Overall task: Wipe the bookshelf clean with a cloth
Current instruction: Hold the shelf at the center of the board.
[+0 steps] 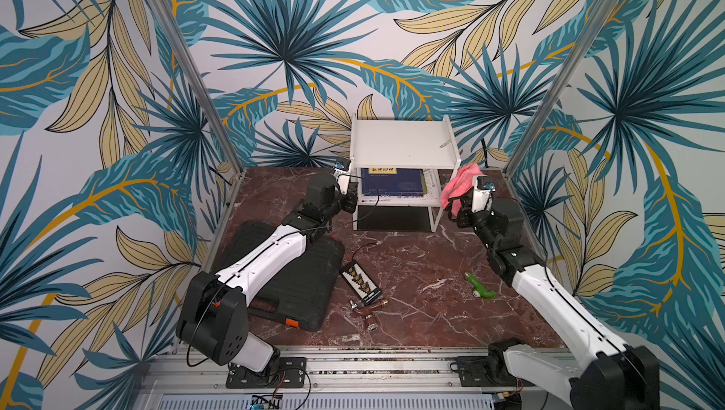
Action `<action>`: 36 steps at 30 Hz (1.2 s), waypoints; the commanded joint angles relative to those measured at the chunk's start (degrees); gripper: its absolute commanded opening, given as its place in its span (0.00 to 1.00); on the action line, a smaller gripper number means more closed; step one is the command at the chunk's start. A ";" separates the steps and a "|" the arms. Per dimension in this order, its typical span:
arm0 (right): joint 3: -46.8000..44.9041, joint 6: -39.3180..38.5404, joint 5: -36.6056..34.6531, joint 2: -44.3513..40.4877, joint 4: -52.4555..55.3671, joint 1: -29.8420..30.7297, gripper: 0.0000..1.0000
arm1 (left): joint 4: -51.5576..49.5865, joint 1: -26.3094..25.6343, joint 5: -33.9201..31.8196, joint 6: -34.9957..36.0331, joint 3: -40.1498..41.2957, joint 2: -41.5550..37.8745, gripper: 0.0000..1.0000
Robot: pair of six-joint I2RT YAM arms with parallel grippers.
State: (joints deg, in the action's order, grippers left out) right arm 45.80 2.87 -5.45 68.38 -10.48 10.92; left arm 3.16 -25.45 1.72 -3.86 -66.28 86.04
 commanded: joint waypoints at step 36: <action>11.94 33.54 47.33 20.17 -3.11 -16.19 0.00 | -2.75 2.27 -0.88 -4.33 1.29 0.82 0.00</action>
State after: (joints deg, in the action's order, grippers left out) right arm 59.99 35.00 39.16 85.93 -13.21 -5.32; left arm 5.13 -24.99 2.42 -4.93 -64.75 85.58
